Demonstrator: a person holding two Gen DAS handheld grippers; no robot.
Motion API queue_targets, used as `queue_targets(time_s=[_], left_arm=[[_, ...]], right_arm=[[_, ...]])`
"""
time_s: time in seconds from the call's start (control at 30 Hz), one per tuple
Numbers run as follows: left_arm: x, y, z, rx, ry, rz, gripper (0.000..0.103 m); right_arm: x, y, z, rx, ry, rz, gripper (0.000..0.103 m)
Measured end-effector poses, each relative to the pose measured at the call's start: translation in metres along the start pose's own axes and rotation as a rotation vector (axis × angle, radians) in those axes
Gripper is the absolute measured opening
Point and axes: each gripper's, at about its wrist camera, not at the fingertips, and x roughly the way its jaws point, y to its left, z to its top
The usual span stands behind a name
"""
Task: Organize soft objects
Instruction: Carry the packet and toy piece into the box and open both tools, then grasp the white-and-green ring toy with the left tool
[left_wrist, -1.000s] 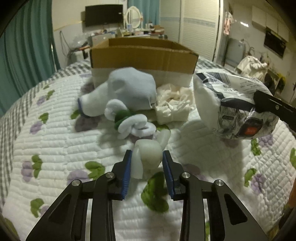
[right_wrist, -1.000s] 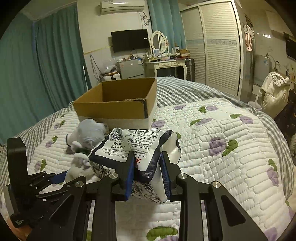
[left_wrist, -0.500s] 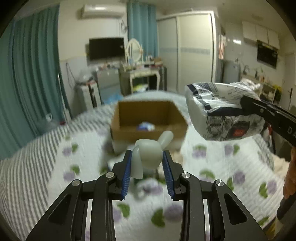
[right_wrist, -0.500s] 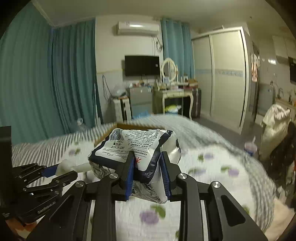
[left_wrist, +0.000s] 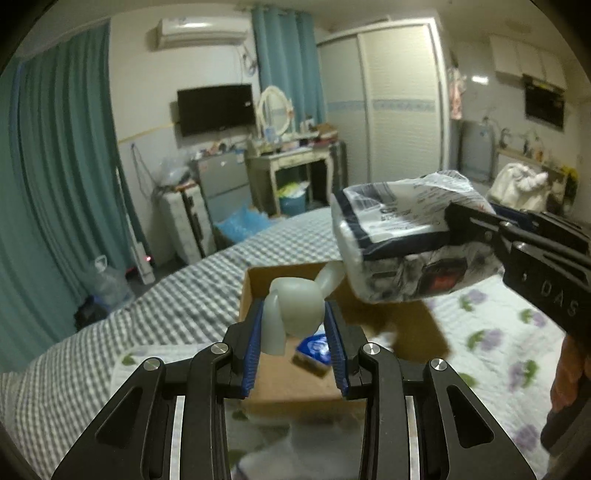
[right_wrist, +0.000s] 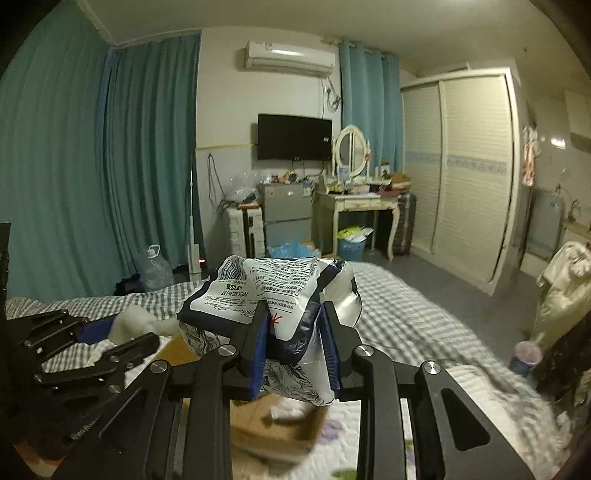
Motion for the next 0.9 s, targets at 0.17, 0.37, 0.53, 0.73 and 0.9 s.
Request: queue_targets(time_s=[0.17,0.37,0.53,0.73,0.9], left_arm=[[0.061,-0.002,-0.011,0.018,0.05,0.024,0.032],[0.082,-0.01,-0.022,0.066,0.066,0.029,0.038],[0.06,-0.011,-0.02,0.058,0.035,0.029,0.084],[-0.016,0.002,0.01,-0.012,-0.01,0.045,0.088],[-0.103,0.005,0.034,-0.008,-0.118,0.06,0.094]], right_arm=[[0.075,-0.018,-0.022,0.061,0.091,0.02,0.027],[0.11,-0.026,-0.044,0.07,0.145,0.034,0.03],[0.099,-0.029,-0.043,0.079,0.182,0.059,0.051],[0.029,-0.029,0.0,0.083,0.135,0.012,0.061],[-0.064,-0.015,0.045,0.026,0.052,-0.01,0.075]])
